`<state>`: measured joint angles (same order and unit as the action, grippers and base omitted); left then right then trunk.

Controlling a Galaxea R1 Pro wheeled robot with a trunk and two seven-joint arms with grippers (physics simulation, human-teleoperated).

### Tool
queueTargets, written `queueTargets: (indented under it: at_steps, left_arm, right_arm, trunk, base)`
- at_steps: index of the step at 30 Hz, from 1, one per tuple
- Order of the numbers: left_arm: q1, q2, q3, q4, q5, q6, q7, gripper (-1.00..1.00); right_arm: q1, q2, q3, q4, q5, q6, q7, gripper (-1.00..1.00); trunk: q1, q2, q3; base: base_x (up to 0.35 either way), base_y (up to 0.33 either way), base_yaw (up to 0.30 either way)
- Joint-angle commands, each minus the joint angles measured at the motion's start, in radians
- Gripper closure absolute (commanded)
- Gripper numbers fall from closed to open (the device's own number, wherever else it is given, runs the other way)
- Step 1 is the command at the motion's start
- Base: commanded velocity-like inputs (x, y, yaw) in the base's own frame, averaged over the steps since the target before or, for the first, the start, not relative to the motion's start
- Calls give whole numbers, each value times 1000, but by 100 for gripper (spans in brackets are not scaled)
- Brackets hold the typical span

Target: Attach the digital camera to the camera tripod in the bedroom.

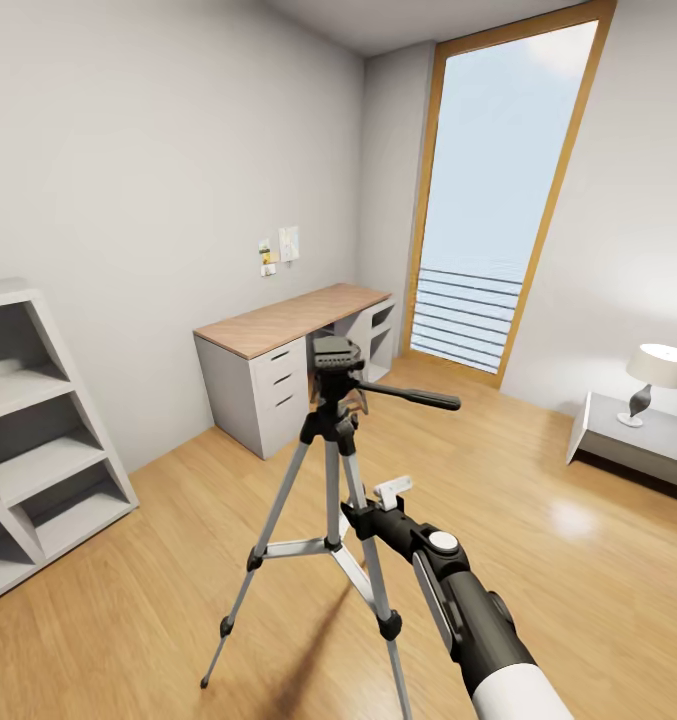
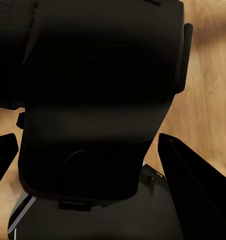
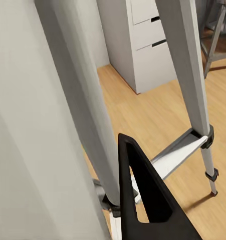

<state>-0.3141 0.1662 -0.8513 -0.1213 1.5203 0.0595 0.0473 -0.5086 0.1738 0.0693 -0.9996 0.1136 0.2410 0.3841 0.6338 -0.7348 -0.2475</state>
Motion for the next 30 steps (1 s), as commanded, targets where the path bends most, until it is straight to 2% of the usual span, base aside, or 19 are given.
queueTargets:
  at_steps: [1,4,8,9,11,12,15,16,18,19,22,24,25,30]
  left_arm:
    - [0,1,-6,-3,5,0,5,100]
    - [0,6,-7,-6,4,-13,4,100]
    - [1,43,-6,-29,2,-17,6,100]
    - [-1,63,-6,-42,-1,-9,6,100]
    - [-10,78,-6,-48,-6,6,7,100]
    - [-33,94,-6,-52,-12,31,7,100]
    - [-90,116,-6,-56,-22,87,8,100]
    - [-134,130,-6,-57,-27,130,8,100]
    - [-180,144,-6,-58,-31,173,8,100]
    - [-229,157,-6,-59,-33,215,8,100]
    - [-239,139,14,-77,-47,230,25,100]
    - [-251,127,26,-89,-53,241,36,100]
    - [-256,133,33,-95,-56,246,42,100]
    - [-237,160,4,-90,-38,229,27,100]
  right_arm:
    - [-1,1,-2,-2,8,4,5,100]
    - [-1,1,-8,-3,8,1,5,100]
    - [-1,1,-14,-6,8,-18,5,100]
    - [0,1,-16,-6,8,-30,5,100]
    - [0,1,-16,-6,8,-39,5,100]
    - [0,1,-17,-6,8,-47,5,100]
    - [0,1,-17,-6,9,-55,5,100]
    - [0,1,-17,-6,9,-58,6,100]
    - [0,1,-17,-5,9,-60,6,100]
    - [0,1,-17,-5,9,-61,7,100]
    - [-2,-2,-18,14,22,-48,-5,100]
    - [-2,-1,-18,26,15,-47,-2,100]
    - [-2,-1,-18,30,13,-44,1,100]
    - [-2,-27,-15,19,5,-37,8,100]
  trunk:
    - [0,-1,-1]
    - [0,-1,-1]
    - [0,-1,-1]
    - [0,-1,-1]
    - [0,-1,-1]
    - [0,-1,-1]
    - [0,-1,-1]
    - [0,-1,-1]
    - [0,-1,-1]
    - [0,-1,-1]
    - [0,-1,-1]
    - [0,-1,-1]
    - [0,-1,-1]
    - [0,-1,-1]
  base:
    - [0,0,0]
    - [0,0,0]
    - [0,0,0]
    - [0,0,0]
    - [0,0,0]
    - [0,0,0]
    - [0,0,0]
    - [0,0,0]
    - [0,0,0]
    - [0,0,0]
    - [0,0,0]
    - [0,0,0]
    - [0,0,0]
    - [0,0,0]
